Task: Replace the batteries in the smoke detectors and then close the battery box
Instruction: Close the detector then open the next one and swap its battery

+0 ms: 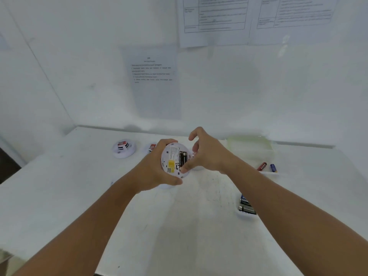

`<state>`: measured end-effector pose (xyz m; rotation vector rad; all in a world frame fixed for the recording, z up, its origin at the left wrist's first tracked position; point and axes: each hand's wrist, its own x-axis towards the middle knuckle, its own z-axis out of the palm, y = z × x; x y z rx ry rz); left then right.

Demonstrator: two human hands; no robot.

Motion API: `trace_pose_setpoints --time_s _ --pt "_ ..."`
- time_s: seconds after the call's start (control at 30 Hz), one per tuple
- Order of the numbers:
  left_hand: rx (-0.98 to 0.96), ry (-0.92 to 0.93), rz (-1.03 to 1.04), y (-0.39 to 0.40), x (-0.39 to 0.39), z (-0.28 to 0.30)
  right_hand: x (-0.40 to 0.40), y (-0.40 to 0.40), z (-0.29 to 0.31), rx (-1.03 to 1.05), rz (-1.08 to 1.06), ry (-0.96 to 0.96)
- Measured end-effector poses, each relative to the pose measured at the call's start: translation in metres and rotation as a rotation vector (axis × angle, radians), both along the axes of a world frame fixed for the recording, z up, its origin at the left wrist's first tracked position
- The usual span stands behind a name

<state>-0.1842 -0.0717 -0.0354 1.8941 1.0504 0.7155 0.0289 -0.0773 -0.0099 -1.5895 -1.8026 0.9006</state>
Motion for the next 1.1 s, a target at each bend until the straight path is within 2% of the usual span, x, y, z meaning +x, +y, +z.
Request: trace_pose_setpoints --time_s 0.27,0.47,0.53,0.67,0.83,0.9,1.1 --pt "0.016 0.008 -0.005 0.0 -0.068 -0.003 -0.068 0.011 -0.001 0.006 0.075 -0.094" --pt "0.055 0.006 0.145 0.024 -0.163 0.0 -0.135 0.035 -0.033 0.101 0.086 -0.042" --pt "0.041 -0.005 0.172 0.033 -0.193 -0.002 -0.152 0.047 -0.051 0.133 0.118 -0.176" --pt "0.021 -0.018 0.173 0.046 -0.232 -0.008 -0.183 0.061 -0.073 0.049 0.308 -0.512" --pt "-0.019 -0.04 0.123 0.057 -0.254 -0.019 -0.215 0.066 -0.081 -0.047 0.43 -0.714" --pt "-0.035 -0.042 0.101 0.06 -0.258 -0.022 -0.22 0.066 -0.08 -0.06 0.448 -0.77" --pt "-0.058 -0.052 0.067 0.068 -0.263 -0.028 -0.222 0.068 -0.077 -0.08 0.363 -0.756"
